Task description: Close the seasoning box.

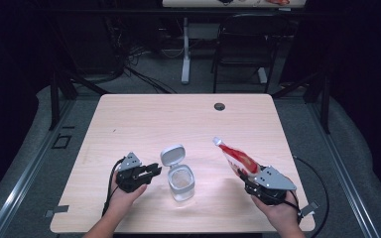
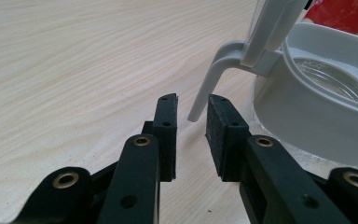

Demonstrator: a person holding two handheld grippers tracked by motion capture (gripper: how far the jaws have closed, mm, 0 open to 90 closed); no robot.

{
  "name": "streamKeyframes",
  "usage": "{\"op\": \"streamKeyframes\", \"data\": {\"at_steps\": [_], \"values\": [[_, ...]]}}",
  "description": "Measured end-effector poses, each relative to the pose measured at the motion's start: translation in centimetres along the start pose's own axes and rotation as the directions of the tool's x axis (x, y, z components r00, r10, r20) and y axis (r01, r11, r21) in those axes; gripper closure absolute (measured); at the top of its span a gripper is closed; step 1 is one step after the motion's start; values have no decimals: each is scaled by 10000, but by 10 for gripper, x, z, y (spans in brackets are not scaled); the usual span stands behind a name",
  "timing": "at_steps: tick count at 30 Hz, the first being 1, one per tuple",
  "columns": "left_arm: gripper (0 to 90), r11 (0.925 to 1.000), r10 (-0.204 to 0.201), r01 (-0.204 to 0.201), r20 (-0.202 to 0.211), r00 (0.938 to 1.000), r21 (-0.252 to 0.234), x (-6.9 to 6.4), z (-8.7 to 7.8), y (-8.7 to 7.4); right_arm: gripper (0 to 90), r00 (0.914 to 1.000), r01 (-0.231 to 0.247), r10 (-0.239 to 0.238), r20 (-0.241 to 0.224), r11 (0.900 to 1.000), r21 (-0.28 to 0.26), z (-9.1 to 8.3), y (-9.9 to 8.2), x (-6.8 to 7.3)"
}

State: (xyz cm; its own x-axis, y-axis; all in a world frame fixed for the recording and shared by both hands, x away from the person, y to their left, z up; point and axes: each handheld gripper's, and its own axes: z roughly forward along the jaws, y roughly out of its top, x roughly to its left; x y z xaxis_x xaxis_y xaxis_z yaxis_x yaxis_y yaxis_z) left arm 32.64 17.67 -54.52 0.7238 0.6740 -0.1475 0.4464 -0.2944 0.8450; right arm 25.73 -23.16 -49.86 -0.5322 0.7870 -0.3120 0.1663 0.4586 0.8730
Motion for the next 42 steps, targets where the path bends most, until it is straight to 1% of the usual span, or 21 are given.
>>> {"op": "streamKeyframes", "data": {"at_steps": [3,6,9,10,14,17,18,19,20,22,25,26,27,29,34,36,37,39,40,41,42], "values": [[743,10000,-19,19,16,10000,82,1,0,0,526,9988,420,-418,253,9991,-87,-2,5,4],[742,10000,-16,16,-23,10000,90,1,0,0,527,9959,812,-811,402,9967,-6,-4,8,8],[741,10000,-64,64,-66,10000,-31,0,-1,0,527,9919,1149,-1150,533,9934,57,-4,12,11],[739,10000,-37,38,-55,10000,23,1,-2,1,527,9898,1315,-1320,531,9912,145,-5,13,11],[737,10000,29,-29,-143,9999,15,1,-5,2,528,9827,1725,-1728,665,9850,106,-6,19,14],[735,10000,-33,33,-158,9999,11,1,-8,4,528,9761,2045,-2044,737,9788,60,-8,25,16],[735,10000,63,-62,-123,9999,71,2,-10,5,528,9754,2083,-2082,729,9780,57,-8,27,16],[732,10000,-83,83,-66,9999,-5,2,-11,5,528,9735,2175,-2175,704,9760,86,-9,28,16],[731,9999,-121,121,-13,9999,5,2,-12,5,528,9721,2240,-2241,700,9746,89,-9,29,16],[728,10000,-23,23,-15,10000,91,0,-16,5,528,9677,2422,-2427,686,9701,150,-10,32,17],[718,9993,297,-294,-107,9995,236,-2,-23,5,528,9579,2787,-2801,637,9599,308,-11,35,18],[706,9992,370,-367,-151,9992,181,-4,-25,5,528,9538,2925,-2942,606,9556,364,-11,36,19],[701,9982,566,-561,-242,9981,214,-4,-28,5,529,9514,3006,-3025,577,9529,396,-11,37,20],[696,9966,803,-795,-386,9960,216,-6,-32,5,529,9441,3225,-3250,547,9453,496,-11,40,21],[683,9984,567,-568,-179,9982,-56,-7,-41,6,530,9236,3776,-3809,439,9235,684,-12,45,25],[679,9984,566,-568,-142,9983,-84,-8,-43,7,530,9153,3971,-4008,404,9146,764,-12,47,27],[677,9984,558,-559,-115,9984,-102,-9,-44,7,530,9086,4114,-4157,399,9074,857,-13,48,27],[673,9980,624,-624,-71,9980,-94,-11,-47,7,530,9019,4263,-4304,366,9006,854,-12,50,29],[671,9978,663,-663,-96,9978,-46,-12,-48,8,530,8947,4403,-4453,358,8925,979,-13,51,29],[671,9978,644,-645,-78,9979,-128,-13,-48,7,530,8935,4432,-4478,345,8915,939,-13,51,30],[671,9977,676,-677,-25,9977,-72,-13,-49,7,531,8861,4569,-4623,339,8834,1041,-14,51,31]]}}
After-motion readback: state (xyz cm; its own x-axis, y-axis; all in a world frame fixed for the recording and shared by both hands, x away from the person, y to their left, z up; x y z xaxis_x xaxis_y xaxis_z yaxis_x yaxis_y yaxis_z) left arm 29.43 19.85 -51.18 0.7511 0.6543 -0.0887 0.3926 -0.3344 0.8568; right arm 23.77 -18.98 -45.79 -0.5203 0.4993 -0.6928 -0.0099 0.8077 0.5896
